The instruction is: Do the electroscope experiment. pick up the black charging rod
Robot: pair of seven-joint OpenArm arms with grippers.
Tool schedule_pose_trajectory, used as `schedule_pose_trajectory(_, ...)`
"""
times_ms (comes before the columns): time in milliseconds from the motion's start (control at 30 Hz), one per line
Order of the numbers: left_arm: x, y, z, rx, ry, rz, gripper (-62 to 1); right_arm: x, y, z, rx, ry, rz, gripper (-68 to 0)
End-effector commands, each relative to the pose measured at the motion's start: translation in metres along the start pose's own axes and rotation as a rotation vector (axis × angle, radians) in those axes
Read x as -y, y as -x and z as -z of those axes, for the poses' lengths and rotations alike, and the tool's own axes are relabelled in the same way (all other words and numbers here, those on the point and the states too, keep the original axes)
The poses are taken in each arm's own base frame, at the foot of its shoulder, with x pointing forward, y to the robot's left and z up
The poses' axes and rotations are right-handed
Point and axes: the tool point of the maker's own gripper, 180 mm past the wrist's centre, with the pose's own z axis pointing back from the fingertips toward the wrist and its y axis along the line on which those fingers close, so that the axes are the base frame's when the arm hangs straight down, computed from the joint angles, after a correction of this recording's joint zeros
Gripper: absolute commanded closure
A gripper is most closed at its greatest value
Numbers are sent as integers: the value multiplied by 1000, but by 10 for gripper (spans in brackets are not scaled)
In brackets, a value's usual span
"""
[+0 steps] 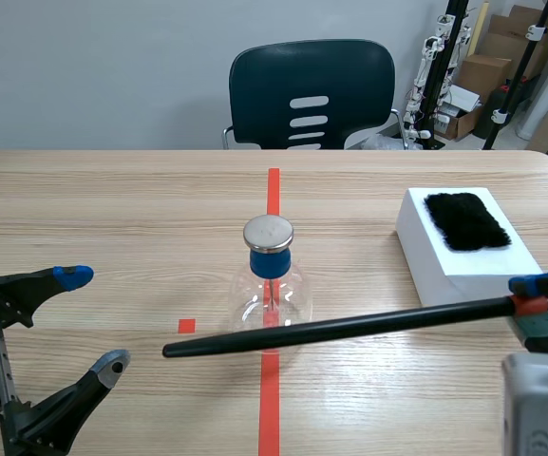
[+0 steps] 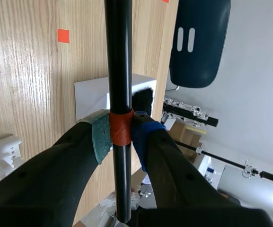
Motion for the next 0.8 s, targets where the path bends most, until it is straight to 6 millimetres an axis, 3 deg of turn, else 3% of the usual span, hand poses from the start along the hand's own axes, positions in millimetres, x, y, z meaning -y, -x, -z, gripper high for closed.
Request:
schedule_pose_trajectory(0, -3, -7, 1, 29, -2, 9, -623, 1, 0, -2, -3, 7, -2, -6)
schedule_pose_trajectory(767, -3, -7, 1, 30, -3, 9, -623, -2, 11, -4, -66, 2, 13, -6)
